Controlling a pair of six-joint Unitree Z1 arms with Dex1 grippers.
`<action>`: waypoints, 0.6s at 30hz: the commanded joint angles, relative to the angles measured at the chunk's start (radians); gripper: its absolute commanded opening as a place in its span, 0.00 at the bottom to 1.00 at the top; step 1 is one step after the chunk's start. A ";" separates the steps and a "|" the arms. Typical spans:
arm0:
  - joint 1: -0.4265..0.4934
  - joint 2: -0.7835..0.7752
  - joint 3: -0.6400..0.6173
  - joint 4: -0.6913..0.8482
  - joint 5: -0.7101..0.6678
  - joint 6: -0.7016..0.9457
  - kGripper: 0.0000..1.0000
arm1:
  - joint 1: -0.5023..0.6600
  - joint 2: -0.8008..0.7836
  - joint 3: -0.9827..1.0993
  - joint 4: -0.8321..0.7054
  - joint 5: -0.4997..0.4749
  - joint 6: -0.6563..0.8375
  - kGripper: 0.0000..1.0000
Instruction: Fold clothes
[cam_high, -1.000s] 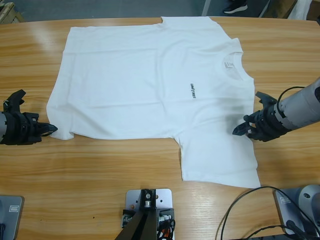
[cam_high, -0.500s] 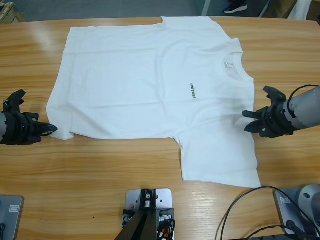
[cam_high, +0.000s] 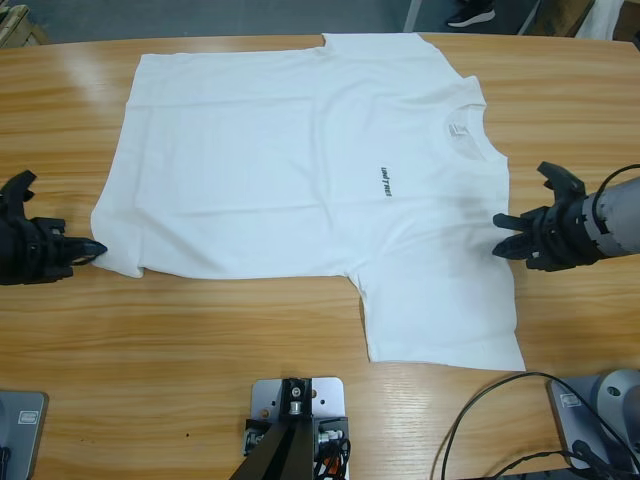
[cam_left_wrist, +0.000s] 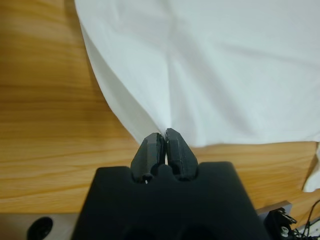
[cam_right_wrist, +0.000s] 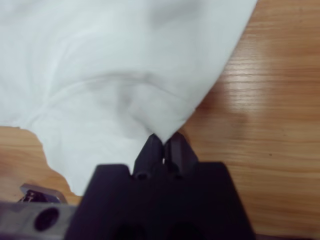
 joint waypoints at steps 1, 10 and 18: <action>0.078 -0.093 0.025 0.009 -0.027 0.043 0.00 | -0.031 -0.046 0.005 0.033 0.013 -0.020 0.00; 0.160 -0.135 0.013 0.026 -0.057 0.093 0.00 | -0.085 -0.097 -0.016 0.049 0.013 -0.057 0.00; 0.189 -0.161 0.013 0.032 -0.057 0.108 0.00 | -0.094 -0.103 -0.017 0.055 0.018 -0.062 0.00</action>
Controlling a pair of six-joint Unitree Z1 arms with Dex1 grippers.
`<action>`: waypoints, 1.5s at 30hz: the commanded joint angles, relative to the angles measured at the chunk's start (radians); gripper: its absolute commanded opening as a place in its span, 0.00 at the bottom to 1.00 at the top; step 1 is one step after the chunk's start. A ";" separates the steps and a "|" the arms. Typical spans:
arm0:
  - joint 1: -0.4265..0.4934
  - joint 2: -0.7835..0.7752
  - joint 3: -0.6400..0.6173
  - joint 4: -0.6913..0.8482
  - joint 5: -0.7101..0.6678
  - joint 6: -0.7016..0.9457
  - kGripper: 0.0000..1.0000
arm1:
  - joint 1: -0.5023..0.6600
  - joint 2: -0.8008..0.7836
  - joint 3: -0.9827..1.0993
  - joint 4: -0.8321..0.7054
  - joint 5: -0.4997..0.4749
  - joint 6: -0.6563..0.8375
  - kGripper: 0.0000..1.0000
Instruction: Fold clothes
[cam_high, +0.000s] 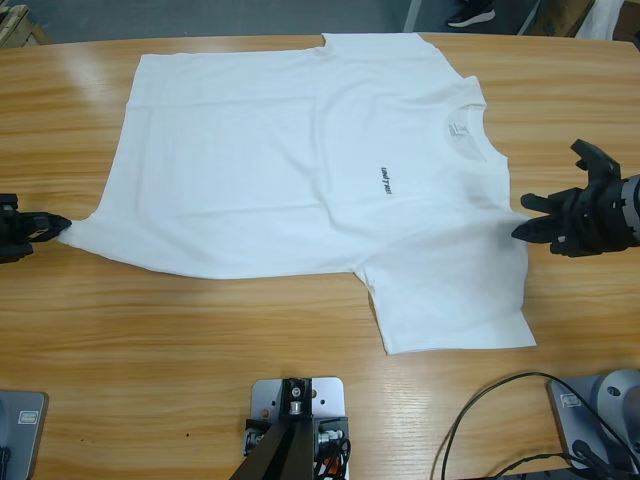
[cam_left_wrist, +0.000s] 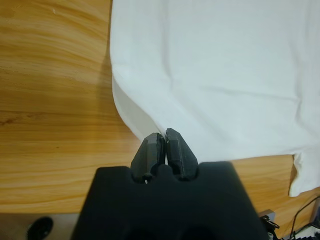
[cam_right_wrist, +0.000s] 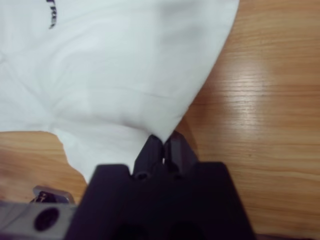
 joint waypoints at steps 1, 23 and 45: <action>0.030 -0.034 0.013 0.021 -0.012 0.017 0.00 | -0.021 -0.020 0.010 0.019 0.013 -0.013 0.00; 0.041 0.053 0.016 0.031 -0.138 -0.014 0.00 | -0.030 -0.018 0.008 0.032 0.044 -0.017 0.00; -0.040 -0.124 0.071 0.044 -0.249 -0.126 0.87 | -0.030 0.042 0.015 -0.001 0.182 -0.044 0.00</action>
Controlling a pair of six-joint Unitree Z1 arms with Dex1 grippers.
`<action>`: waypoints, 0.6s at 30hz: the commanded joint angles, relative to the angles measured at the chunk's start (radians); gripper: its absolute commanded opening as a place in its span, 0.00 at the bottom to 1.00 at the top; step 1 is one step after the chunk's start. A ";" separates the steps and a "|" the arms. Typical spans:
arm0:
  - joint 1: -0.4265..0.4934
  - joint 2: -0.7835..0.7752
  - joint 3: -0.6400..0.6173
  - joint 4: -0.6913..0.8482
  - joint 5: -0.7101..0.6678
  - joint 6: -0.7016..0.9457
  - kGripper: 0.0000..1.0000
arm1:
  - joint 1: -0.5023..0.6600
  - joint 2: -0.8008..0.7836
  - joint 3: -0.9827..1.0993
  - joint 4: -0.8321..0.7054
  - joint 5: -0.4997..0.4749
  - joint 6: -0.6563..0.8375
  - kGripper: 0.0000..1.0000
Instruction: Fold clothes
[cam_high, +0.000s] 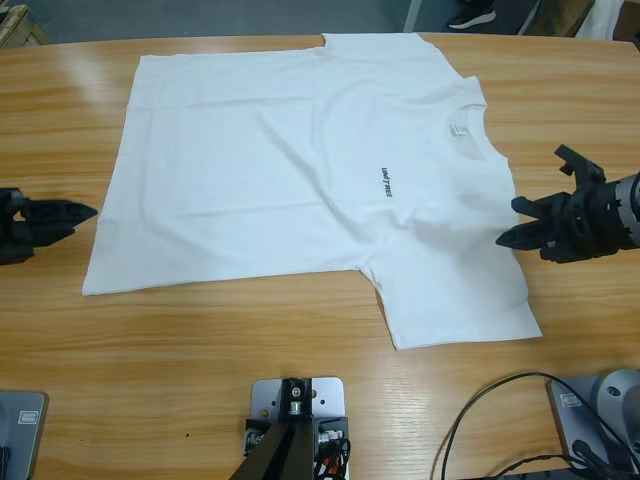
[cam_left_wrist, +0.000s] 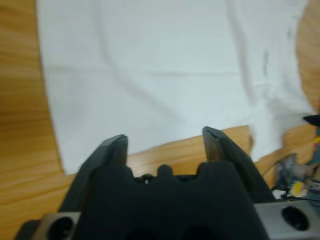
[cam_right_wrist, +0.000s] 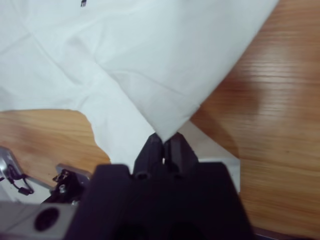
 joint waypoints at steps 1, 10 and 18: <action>0.010 -0.079 0.127 0.042 -0.069 -0.124 0.85 | -0.007 0.017 0.020 -0.004 0.031 -0.020 0.00; 0.024 -0.005 0.157 0.029 0.018 -0.238 0.69 | -0.007 0.013 0.027 -0.007 0.039 -0.025 0.00; 0.026 0.126 0.178 -0.010 0.040 -0.267 0.69 | -0.007 0.007 0.033 -0.008 0.040 -0.025 0.00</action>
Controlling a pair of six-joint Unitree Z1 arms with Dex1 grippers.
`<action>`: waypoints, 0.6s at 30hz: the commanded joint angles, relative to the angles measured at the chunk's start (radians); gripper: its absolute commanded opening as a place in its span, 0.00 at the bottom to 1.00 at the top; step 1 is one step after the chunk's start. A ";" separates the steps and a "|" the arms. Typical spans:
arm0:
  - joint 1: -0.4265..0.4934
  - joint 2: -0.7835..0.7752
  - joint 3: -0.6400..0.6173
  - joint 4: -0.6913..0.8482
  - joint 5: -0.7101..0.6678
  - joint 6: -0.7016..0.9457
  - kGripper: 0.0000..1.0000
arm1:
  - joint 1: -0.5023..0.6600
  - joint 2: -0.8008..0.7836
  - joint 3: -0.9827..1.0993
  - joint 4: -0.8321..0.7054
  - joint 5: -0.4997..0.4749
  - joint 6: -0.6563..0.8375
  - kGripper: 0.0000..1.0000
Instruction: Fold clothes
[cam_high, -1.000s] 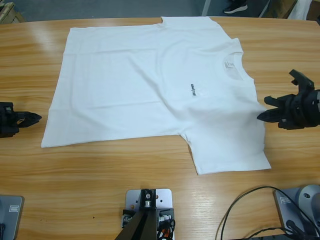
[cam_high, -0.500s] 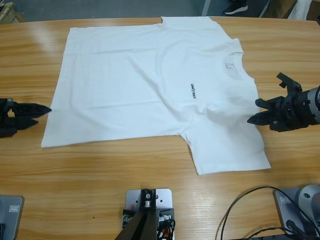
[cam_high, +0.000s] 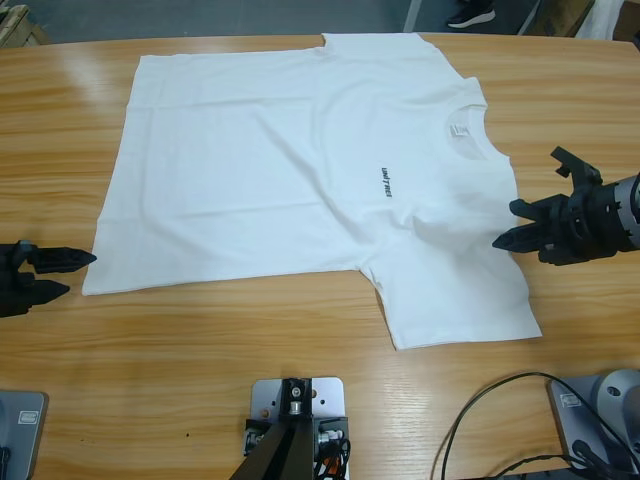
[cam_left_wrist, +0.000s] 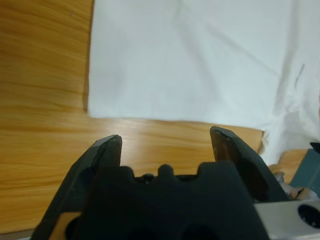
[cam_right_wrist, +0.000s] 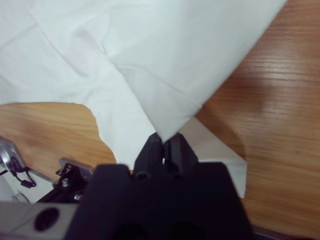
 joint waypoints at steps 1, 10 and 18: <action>0.010 0.125 0.054 -0.037 0.020 -0.039 0.69 | -0.007 0.010 0.030 -0.008 0.015 -0.012 0.00; 0.010 0.179 0.086 -0.070 0.029 -0.089 0.68 | -0.007 0.017 0.031 -0.014 0.019 -0.012 0.00; 0.010 0.212 0.091 -0.114 0.056 -0.091 0.69 | -0.007 0.015 0.032 -0.016 0.023 -0.012 0.00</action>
